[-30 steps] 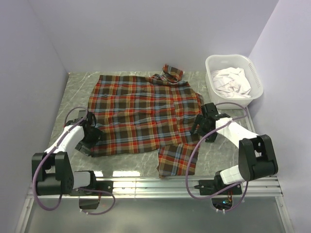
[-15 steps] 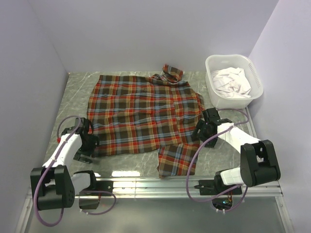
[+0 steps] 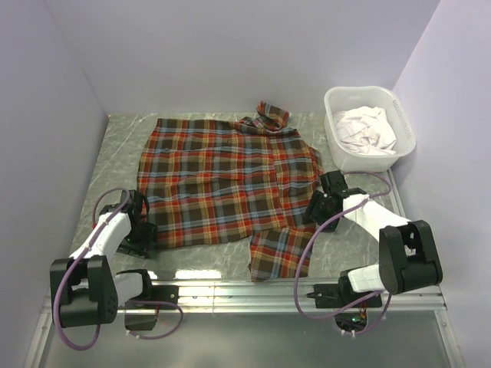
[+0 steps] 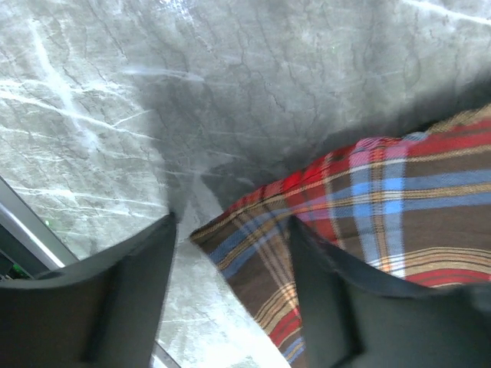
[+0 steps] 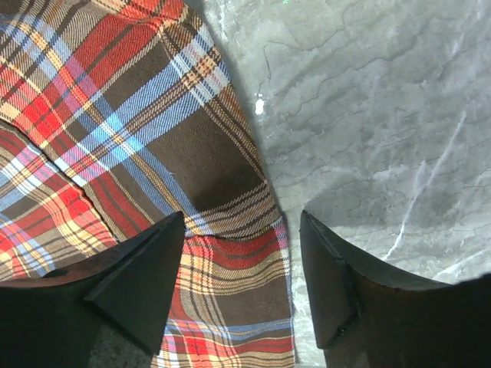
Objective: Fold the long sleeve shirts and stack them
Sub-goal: Fold the shirt
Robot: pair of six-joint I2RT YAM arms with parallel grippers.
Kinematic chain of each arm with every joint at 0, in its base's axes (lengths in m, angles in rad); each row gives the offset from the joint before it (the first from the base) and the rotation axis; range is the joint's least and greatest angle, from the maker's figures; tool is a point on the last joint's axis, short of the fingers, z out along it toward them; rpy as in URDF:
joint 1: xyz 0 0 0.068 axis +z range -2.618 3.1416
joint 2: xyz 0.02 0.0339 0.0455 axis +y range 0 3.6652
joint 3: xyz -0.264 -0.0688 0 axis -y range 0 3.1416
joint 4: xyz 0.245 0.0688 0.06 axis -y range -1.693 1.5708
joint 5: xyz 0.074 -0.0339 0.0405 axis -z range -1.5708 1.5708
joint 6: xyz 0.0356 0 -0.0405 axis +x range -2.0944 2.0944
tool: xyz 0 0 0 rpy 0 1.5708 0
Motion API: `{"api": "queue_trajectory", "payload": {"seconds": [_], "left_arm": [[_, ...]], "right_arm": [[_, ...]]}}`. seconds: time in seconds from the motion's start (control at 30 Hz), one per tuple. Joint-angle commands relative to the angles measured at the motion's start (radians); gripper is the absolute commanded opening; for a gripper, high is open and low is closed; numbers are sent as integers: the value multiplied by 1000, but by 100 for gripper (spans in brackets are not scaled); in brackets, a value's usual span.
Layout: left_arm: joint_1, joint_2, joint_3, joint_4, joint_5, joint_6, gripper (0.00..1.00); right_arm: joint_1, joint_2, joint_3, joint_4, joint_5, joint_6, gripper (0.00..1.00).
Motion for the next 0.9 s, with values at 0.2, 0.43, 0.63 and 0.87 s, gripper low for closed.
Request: {"api": "queue_trajectory", "payload": {"seconds": [0.2,0.43,0.63,0.87], "left_arm": [[4,4,-36,125,34,9,44],[1,-19,-19,108,16,26,32],[2,-49,51,52,-16,47,27],[4,-86,143,-30,-49,81,25]], "right_arm": [[23,53,-23,22,-57,-31,61],[25,83,-23,17,-55,-48,43],[25,36,-13,-35,-24,-63,4],[27,-85,14,-141,28,-78,0]]}}
